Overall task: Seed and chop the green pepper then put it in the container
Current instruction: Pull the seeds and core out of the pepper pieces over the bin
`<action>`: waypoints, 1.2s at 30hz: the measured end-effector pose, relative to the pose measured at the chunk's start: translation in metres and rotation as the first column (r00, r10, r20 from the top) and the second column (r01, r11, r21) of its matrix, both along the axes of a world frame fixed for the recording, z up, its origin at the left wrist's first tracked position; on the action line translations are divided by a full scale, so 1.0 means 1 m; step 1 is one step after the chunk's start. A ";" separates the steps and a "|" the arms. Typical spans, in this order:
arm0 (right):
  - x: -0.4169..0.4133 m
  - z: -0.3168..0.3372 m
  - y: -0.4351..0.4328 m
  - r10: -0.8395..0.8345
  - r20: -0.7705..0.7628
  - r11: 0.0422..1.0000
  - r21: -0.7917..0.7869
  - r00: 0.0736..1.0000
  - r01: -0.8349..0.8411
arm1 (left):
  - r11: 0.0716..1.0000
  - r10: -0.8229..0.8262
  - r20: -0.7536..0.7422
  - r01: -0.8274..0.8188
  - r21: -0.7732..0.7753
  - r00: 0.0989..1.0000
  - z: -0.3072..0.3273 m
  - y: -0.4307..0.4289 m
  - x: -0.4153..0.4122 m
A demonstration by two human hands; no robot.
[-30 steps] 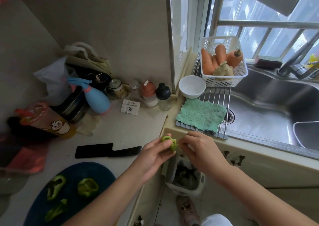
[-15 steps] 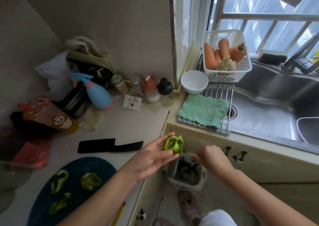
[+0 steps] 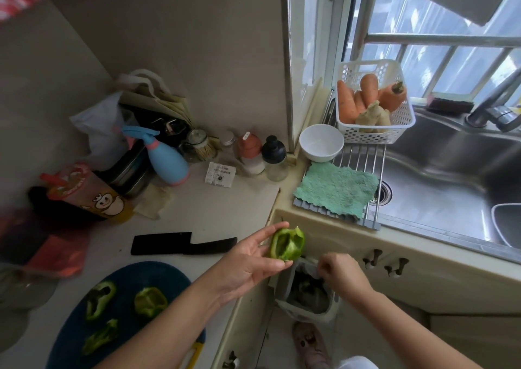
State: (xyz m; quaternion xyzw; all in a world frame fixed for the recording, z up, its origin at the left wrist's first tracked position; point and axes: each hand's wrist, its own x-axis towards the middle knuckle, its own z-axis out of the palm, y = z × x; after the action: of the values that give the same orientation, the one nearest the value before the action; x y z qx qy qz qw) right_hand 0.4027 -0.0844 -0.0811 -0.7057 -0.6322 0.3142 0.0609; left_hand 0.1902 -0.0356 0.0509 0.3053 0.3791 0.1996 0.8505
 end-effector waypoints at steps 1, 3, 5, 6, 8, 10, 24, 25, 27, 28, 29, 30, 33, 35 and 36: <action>-0.001 -0.002 0.000 0.003 -0.001 1.000 -0.015 1.000 -0.003 | 1.000 -0.003 -0.002 0.003 0.006 1.000 0.001 -0.001 0.000; -0.002 -0.005 0.001 -0.021 -0.016 0.999 -0.028 1.000 0.021 | 1.000 -0.005 -0.012 0.006 0.017 1.000 0.002 -0.002 0.001; -0.004 -0.007 0.003 -0.052 -0.037 0.998 -0.022 0.998 0.051 | 1.000 -0.008 -0.022 0.009 0.026 1.000 0.003 -0.003 0.001; -0.005 -0.009 0.003 -0.063 -0.045 0.998 -0.017 0.997 0.063 | 0.999 -0.010 -0.025 0.010 0.030 1.000 0.003 -0.004 0.001; -0.006 -0.013 0.004 -0.052 -0.026 0.999 -0.017 0.998 0.052 | 0.999 -0.009 -0.033 0.010 0.035 0.999 0.003 -0.005 0.000; -0.007 -0.016 0.005 -0.039 0.002 0.999 -0.021 0.999 0.039 | 0.999 -0.005 -0.053 0.008 0.043 0.999 0.004 -0.006 -0.001; -0.009 -0.036 0.002 -0.086 0.035 0.991 0.102 0.996 0.082 | 0.997 0.028 -0.188 -0.014 0.077 0.982 0.003 -0.013 -0.011; -0.008 -0.033 0.002 -0.075 0.051 0.992 0.102 0.996 0.069 | 0.997 0.024 -0.194 -0.009 0.078 0.981 0.003 -0.014 -0.011; -0.007 -0.031 0.002 -0.072 0.056 0.994 0.090 0.996 0.067 | 0.998 0.025 -0.201 -0.011 0.068 0.979 0.002 -0.015 -0.012; -0.006 -0.030 0.002 -0.081 0.046 0.994 0.075 0.996 0.077 | 0.998 0.031 -0.204 -0.020 0.056 0.978 0.001 -0.015 -0.012; -0.006 -0.029 0.002 -0.094 0.034 0.994 0.062 0.995 0.092 | 0.999 0.038 -0.208 -0.030 0.041 0.977 0.001 -0.015 -0.012; -0.005 -0.028 0.003 -0.104 0.018 0.993 0.058 0.994 0.103 | 0.999 0.044 -0.212 -0.039 0.029 0.976 0.001 -0.015 -0.013; -0.004 -0.022 0.004 -0.103 0.003 0.993 0.059 0.995 0.103 | 0.998 0.054 -0.236 -0.048 0.029 0.970 -0.001 -0.014 -0.015; -0.004 -0.013 0.004 -0.084 -0.007 0.994 0.066 0.996 0.084 | 0.997 0.067 -0.259 -0.058 0.044 0.964 -0.001 -0.014 -0.017; -0.004 -0.008 0.004 -0.081 -0.018 0.993 0.079 0.997 0.082 | 0.996 0.078 -0.272 -0.066 0.052 0.959 -0.001 -0.014 -0.018</action>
State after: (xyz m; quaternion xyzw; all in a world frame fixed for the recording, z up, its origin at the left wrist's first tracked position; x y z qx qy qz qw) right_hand 0.3987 -0.0808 -0.0888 -0.7256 -0.6142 0.2914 0.1064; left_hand 0.1721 -0.0498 0.0496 0.3341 0.4994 0.1942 0.7754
